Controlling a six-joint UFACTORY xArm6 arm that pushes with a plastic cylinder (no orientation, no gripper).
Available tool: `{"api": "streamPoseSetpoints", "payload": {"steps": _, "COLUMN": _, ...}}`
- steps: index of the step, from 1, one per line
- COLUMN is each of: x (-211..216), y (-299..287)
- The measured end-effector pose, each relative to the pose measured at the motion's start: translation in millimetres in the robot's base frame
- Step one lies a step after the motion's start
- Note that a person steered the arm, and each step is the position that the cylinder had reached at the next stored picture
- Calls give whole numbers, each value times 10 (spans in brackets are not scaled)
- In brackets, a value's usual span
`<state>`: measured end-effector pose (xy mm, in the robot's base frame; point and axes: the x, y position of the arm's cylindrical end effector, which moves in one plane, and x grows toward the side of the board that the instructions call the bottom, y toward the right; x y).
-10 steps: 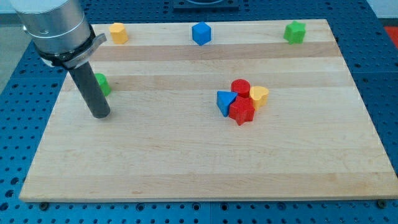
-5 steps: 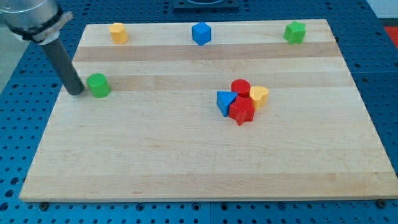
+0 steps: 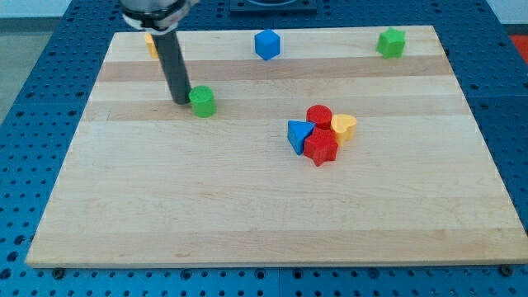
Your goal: Move the blue cube towards group of blocks
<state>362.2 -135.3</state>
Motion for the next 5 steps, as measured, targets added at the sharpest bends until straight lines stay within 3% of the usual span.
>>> {"api": "streamPoseSetpoints", "payload": {"steps": 2, "x": 43, "y": 701}}
{"api": "streamPoseSetpoints", "payload": {"steps": 5, "x": 216, "y": 612}}
